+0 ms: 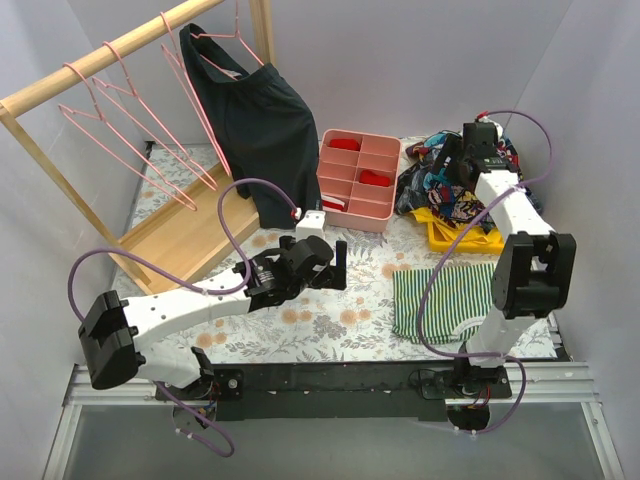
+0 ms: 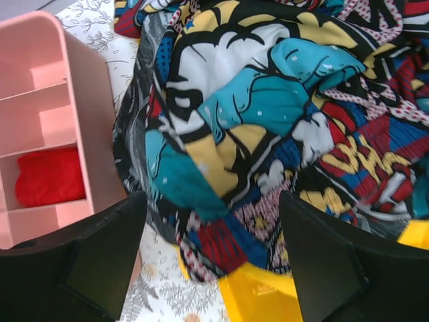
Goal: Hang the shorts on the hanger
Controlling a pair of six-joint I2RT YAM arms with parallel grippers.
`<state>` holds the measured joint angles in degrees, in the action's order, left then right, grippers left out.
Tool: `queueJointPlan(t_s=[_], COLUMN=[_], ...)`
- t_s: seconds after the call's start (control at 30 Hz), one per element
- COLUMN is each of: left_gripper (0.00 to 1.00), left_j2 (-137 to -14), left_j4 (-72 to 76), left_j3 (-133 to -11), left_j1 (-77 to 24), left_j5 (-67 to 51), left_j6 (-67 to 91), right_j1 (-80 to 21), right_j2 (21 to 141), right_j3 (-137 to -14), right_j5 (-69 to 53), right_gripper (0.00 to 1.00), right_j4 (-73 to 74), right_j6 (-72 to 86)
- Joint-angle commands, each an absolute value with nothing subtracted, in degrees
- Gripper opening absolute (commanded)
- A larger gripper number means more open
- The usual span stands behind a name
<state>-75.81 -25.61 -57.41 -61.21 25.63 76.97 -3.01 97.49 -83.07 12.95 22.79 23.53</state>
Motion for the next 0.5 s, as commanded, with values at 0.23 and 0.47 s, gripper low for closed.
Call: queueJointPlan(t_s=[0.23, 0.47], left_gripper=[0.98, 0.98], left_j2=[-70.1, -67.6], left_j4=[-29.4, -29.0], left_j3=[-58.4, -59.9], left_j1=[-60.6, -60.5], left_j5=[28.3, 28.3], left_j6=[77.2, 78.1], right_j1=[-1.8, -2.0], right_j2=[103.5, 91.1], right_j3=[-91.9, -101.4], right_j5=[12.8, 12.5], right_gripper=[0.09, 0.01], right_j4=[19.9, 25.2], right_j6=[22.4, 22.7])
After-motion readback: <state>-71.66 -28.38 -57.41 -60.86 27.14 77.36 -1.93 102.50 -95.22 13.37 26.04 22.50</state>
